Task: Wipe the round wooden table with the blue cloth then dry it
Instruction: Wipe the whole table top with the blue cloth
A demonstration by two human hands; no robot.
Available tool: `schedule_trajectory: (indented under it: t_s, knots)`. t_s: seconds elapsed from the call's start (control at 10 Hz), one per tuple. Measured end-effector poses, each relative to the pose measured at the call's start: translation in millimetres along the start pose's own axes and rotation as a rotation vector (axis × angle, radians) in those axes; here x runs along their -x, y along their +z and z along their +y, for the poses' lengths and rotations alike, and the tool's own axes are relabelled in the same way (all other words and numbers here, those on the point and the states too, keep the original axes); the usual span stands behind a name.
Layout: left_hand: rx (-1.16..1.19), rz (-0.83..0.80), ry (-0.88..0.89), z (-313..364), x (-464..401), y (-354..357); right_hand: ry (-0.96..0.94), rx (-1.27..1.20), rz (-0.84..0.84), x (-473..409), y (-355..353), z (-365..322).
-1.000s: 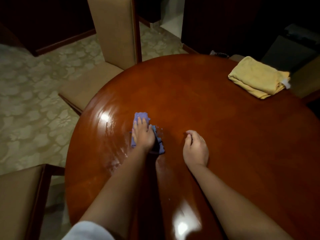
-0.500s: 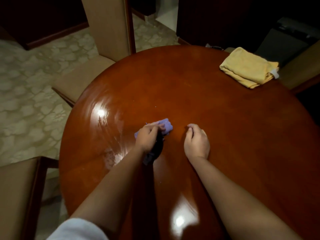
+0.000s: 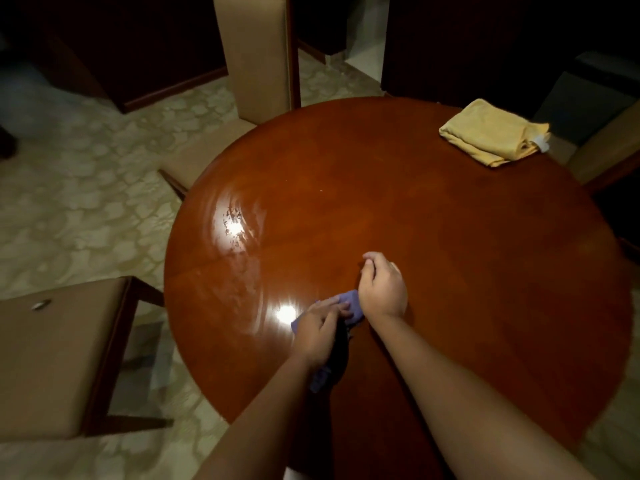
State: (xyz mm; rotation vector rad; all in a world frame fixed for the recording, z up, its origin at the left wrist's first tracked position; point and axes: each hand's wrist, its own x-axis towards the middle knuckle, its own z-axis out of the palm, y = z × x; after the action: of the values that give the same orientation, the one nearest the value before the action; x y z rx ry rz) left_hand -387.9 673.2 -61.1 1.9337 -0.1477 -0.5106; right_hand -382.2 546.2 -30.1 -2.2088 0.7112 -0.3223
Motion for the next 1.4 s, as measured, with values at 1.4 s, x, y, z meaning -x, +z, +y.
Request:
schedule_trajectory:
  t_s: [1.4]
  knots:
    - [-0.219,-0.058,-0.417,-0.1,64.0,-15.5,-0.510,0.604,-0.579,85.6,-20.2,44.4]
